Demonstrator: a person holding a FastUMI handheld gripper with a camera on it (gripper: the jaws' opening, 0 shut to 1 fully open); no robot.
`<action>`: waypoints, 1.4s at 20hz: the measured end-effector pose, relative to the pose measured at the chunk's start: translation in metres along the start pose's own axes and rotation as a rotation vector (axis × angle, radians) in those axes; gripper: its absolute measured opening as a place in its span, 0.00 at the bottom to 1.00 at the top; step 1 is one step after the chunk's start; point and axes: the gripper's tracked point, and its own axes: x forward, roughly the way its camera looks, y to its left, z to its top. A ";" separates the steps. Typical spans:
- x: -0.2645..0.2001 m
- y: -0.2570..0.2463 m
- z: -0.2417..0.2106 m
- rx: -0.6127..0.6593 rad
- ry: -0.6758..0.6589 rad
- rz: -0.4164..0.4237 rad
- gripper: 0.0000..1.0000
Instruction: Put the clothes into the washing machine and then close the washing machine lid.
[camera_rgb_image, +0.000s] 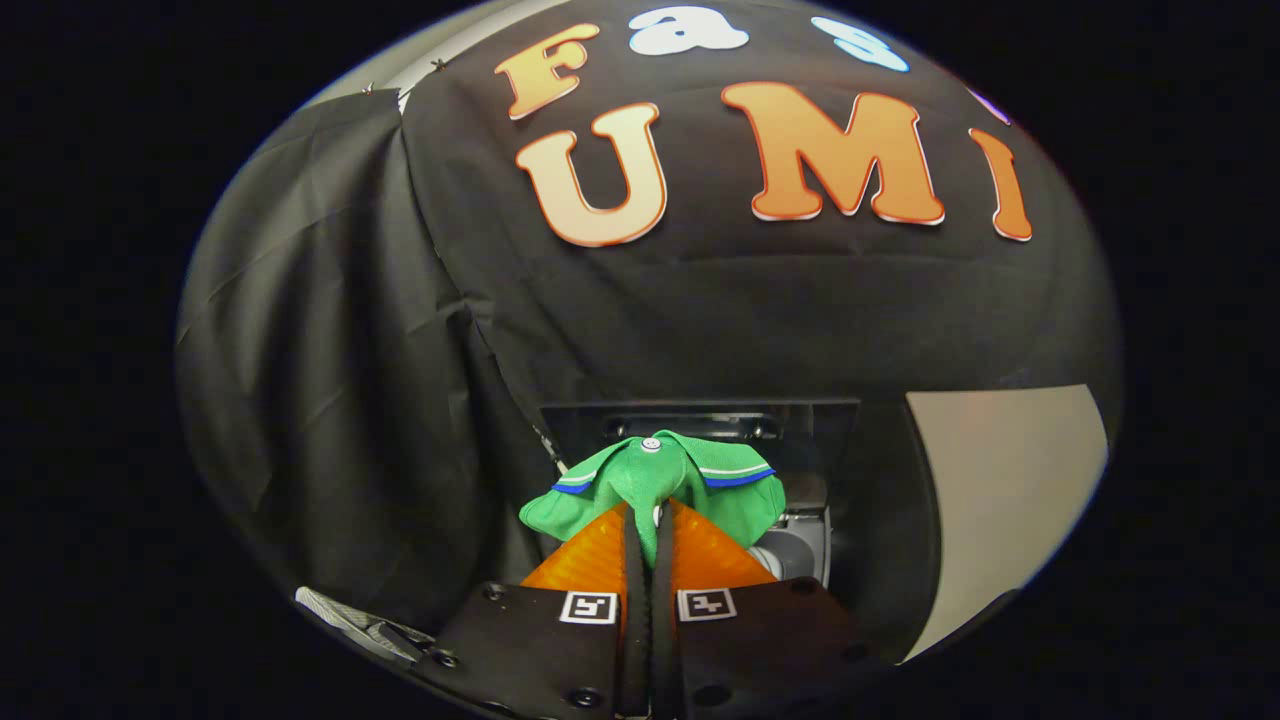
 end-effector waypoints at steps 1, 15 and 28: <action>0.014 0.002 -0.006 0.002 0.017 0.005 0.09; 0.170 -0.035 -0.142 0.074 0.252 -0.038 0.09; 0.231 -0.067 -0.224 0.058 0.366 -0.149 0.09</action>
